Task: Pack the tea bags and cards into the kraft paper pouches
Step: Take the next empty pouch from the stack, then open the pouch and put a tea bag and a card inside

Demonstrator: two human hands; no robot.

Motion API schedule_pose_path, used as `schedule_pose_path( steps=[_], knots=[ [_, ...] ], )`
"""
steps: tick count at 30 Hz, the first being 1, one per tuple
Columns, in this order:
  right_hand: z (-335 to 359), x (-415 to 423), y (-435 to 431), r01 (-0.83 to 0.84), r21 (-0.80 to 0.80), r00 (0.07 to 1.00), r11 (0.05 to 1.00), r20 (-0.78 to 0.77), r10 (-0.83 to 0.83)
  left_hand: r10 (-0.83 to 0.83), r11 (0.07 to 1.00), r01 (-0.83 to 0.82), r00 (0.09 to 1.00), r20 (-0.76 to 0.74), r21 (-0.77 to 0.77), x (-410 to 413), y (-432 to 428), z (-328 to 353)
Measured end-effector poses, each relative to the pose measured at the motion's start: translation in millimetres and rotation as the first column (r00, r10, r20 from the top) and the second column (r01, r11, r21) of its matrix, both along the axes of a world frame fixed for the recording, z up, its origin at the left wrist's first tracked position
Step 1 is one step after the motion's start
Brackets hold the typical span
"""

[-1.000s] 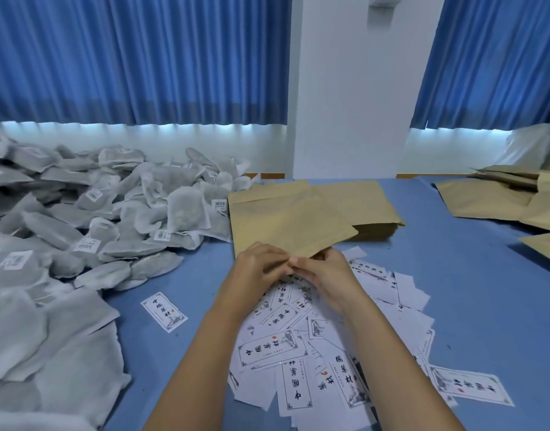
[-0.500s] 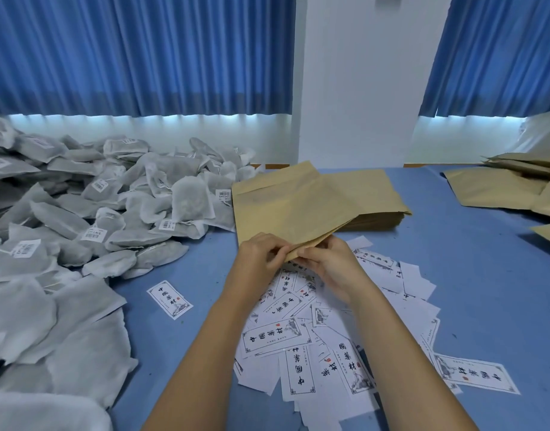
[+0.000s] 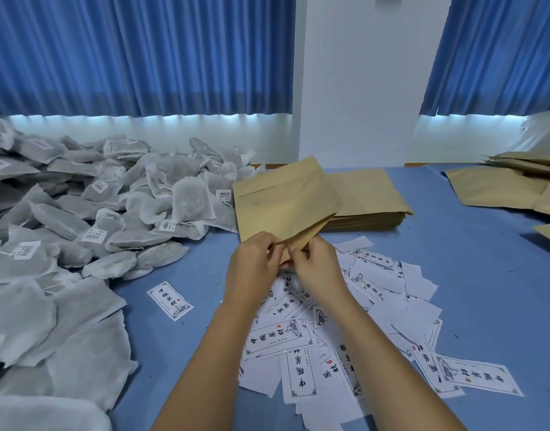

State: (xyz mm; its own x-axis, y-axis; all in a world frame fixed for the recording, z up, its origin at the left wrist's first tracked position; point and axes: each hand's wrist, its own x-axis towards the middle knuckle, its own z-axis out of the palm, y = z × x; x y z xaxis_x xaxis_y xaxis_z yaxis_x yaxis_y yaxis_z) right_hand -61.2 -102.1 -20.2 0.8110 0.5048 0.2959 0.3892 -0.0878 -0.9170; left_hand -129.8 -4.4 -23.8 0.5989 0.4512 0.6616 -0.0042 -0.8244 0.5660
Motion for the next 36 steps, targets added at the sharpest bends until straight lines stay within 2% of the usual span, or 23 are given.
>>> schedule_pose_path(
  steps=[4,10,20,24,28,30,33,36],
  knots=[
    [5,-2,-1,-0.024,-0.009,1.000,1.000,0.015,0.025,0.057,0.994,-0.050,0.996,0.067,-0.096,-2,-6,1],
    [7,-3,-1,-0.048,-0.075,0.995,0.996,0.081,0.054,0.117,0.939,-0.095,0.992,0.049,-0.331,-1,-9,3],
    [6,0,-3,-0.053,-0.165,0.985,0.985,0.152,0.078,0.149,0.885,-0.101,0.986,0.070,-0.454,-3,-19,8],
    [-2,-4,-5,-0.072,-0.262,0.970,0.962,0.207,0.129,0.256,0.830,-0.159,0.960,0.114,-0.534,-6,-3,10],
    [2,2,-7,0.053,-0.062,0.998,0.997,-0.016,-0.054,-0.017,0.967,0.014,1.000,-0.011,-0.255,-6,-15,7],
    [2,4,-9,0.100,-0.017,0.987,0.995,-0.124,-0.102,-0.053,0.994,0.044,0.995,-0.090,-0.102,-2,-21,2],
    [1,6,-11,0.080,0.054,0.957,0.995,-0.282,-0.062,0.023,0.999,-0.019,0.987,-0.157,0.027,2,-21,-1],
    [1,8,-11,0.056,0.018,0.961,0.998,-0.271,-0.049,0.254,0.963,-0.206,0.905,-0.340,0.171,1,-15,-5]
  ],
)
